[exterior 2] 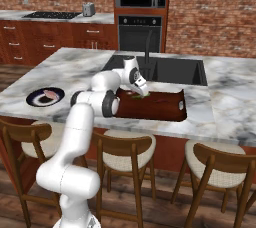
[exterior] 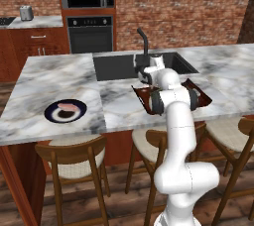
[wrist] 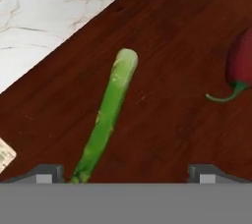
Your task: Create a steak meal by picking up the steak and asparagus from the tray and placing them on the plate. Leave the chili pepper on the tray.
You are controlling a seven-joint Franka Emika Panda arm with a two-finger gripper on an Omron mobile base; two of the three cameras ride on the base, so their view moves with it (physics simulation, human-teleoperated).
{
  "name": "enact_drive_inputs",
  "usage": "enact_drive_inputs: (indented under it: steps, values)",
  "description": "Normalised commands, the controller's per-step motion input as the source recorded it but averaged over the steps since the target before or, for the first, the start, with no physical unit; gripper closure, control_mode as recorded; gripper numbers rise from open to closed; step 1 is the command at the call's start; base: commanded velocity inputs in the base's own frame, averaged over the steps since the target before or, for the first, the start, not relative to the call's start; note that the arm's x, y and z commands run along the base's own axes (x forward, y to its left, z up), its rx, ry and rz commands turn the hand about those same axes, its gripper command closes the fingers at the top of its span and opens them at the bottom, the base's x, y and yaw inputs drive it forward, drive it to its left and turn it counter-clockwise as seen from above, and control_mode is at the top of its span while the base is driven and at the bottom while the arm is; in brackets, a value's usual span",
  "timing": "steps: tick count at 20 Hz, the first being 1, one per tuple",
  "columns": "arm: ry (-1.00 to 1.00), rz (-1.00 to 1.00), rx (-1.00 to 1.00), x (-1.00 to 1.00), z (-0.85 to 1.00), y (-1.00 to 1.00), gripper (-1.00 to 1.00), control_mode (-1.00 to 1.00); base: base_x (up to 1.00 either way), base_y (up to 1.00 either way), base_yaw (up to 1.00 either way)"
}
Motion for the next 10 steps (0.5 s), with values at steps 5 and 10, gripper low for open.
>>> enact_drive_inputs:
  steps: [5,10]
  values:
    - [0.0,0.0,0.0,0.26,-0.14,0.0,-1.0,-1.0,0.0,0.0,0.0]
    - [0.0,0.0,0.0,0.08,-0.32,0.0,1.0,-1.0,0.0,0.0,0.0]
